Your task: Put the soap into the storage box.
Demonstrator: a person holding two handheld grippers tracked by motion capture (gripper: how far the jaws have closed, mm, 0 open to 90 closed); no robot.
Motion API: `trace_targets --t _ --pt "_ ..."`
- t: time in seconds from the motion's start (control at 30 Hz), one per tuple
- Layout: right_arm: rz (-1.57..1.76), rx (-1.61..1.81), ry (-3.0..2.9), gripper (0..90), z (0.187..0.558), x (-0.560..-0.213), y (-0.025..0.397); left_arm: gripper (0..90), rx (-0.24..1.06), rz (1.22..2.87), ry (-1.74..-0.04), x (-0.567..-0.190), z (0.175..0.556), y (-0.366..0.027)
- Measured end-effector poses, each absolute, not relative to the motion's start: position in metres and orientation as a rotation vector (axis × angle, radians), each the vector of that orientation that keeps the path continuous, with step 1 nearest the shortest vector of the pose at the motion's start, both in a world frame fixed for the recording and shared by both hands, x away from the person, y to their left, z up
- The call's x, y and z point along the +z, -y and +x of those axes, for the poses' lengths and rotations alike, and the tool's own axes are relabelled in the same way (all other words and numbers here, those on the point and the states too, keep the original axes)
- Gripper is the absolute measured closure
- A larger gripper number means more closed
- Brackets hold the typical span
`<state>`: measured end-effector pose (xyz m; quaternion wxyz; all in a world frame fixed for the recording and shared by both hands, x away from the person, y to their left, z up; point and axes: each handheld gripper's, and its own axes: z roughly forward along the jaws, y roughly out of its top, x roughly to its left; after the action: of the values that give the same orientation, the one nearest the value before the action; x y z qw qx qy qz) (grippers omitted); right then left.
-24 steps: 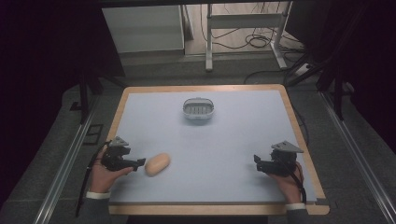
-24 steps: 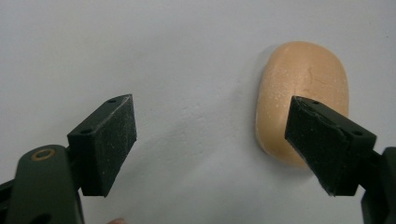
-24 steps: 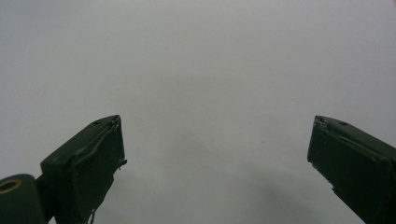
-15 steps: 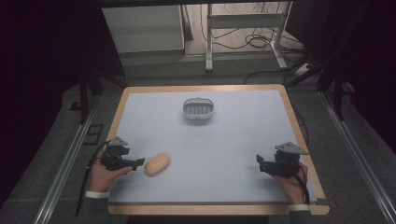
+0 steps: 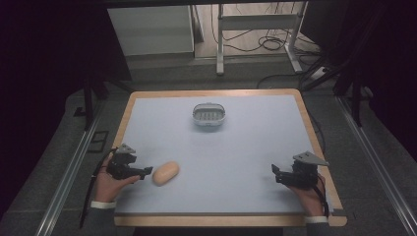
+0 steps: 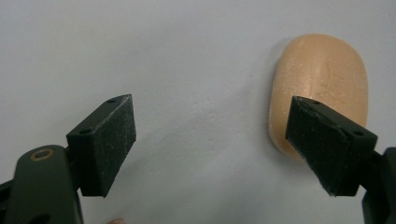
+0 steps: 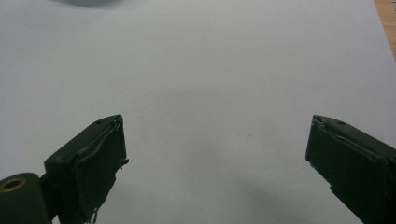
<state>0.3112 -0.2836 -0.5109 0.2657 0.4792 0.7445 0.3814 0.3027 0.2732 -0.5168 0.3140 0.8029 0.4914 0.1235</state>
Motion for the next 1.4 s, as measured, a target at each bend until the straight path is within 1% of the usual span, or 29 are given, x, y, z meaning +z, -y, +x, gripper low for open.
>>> trace_targets --t 0.4,0.67,1.03,1.4 --pt "1.294 1.045 -1.999 5.0 0.310 -0.510 0.286 16.3 0.333 2.114 -1.312 -0.513 0.302 -0.273" --pt "1.293 1.047 -1.983 5.0 0.307 -0.507 0.288 15.9 0.325 2.149 -1.276 -0.508 0.305 -0.269" --pt "1.301 1.055 -1.974 5.3 0.305 -0.506 0.293 15.7 0.305 2.158 -1.231 -0.494 0.304 -0.268" --pt "1.291 1.052 -1.973 5.5 0.304 -0.505 0.293 15.7 0.295 2.201 -1.172 -0.483 0.305 -0.258"
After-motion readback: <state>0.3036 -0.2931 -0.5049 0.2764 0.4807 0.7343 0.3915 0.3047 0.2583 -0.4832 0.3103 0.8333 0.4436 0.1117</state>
